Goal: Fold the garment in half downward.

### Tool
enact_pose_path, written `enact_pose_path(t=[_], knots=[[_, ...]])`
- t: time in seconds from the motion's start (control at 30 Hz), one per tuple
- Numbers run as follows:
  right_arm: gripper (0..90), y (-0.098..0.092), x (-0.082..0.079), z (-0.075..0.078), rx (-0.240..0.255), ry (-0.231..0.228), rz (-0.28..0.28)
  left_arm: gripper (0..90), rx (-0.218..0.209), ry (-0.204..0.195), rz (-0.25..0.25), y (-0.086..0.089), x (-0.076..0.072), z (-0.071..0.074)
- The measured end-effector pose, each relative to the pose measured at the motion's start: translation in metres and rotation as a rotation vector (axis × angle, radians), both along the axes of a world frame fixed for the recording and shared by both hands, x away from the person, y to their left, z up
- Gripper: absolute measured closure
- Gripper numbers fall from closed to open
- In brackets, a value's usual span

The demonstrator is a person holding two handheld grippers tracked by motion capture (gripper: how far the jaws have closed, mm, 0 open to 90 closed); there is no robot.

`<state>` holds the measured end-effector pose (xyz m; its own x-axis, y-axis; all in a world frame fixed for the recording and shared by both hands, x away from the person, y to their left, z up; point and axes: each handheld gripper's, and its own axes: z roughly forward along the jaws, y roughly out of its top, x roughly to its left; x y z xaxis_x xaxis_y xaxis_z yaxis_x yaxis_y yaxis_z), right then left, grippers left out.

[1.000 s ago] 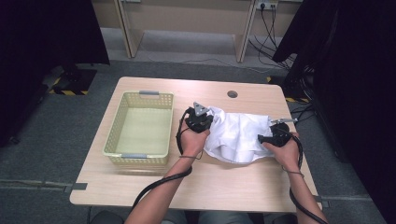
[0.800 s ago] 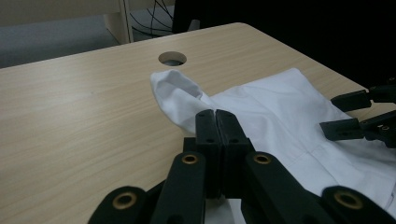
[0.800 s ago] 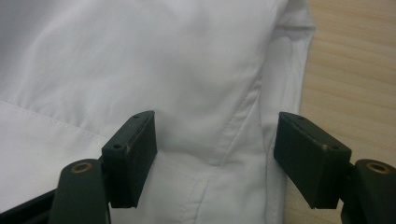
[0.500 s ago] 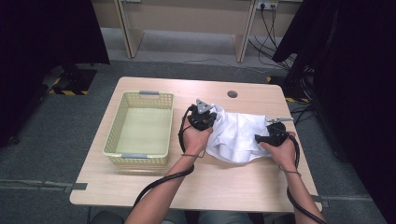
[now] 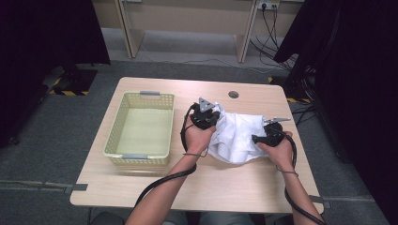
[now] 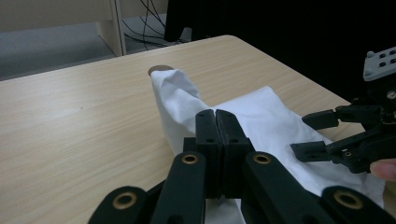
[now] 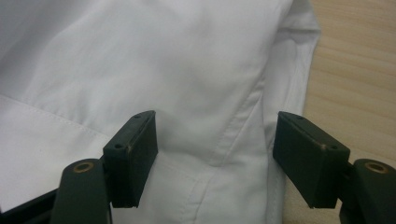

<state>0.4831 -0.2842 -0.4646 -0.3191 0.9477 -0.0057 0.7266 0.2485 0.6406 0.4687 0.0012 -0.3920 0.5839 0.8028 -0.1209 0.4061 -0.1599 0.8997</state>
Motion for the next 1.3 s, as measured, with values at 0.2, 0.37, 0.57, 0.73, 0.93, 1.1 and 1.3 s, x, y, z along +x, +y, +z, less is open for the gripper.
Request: enact_pose_path(t=[0.2, 0.37, 0.57, 0.73, 0.93, 1.1, 1.3], knots=[[31.0, 0.005, 0.0, 0.0, 0.0, 0.001, 0.009, 88.8, -0.006, 0.001, -0.01, -0.003, 0.0, 0.003], [31.1, 0.008, 0.0, 0.0, -0.001, -0.001, 0.015, 88.8, -0.009, 0.003, -0.018, -0.005, 0.0, 0.005], [31.3, 0.013, 0.0, 0.0, -0.001, -0.001, 0.019, 88.8, -0.006, 0.004, -0.031, -0.01, 0.001, 0.009], [31.4, 0.017, 0.0, 0.0, 0.0, -0.001, 0.025, 88.8, -0.003, 0.003, -0.039, -0.014, 0.002, 0.011], [31.6, 0.022, -0.001, -0.001, 0.001, -0.003, 0.034, 88.8, -0.006, 0.001, -0.049, -0.019, 0.001, 0.013], [31.6, 0.026, -0.001, -0.001, 0.003, -0.002, 0.042, 88.8, -0.004, 0.001, -0.053, -0.021, 0.002, 0.014], [31.6, 0.028, -0.001, -0.001, 0.003, -0.003, 0.042, 88.8, 0.002, 0.004, -0.055, -0.023, 0.002, 0.012]])
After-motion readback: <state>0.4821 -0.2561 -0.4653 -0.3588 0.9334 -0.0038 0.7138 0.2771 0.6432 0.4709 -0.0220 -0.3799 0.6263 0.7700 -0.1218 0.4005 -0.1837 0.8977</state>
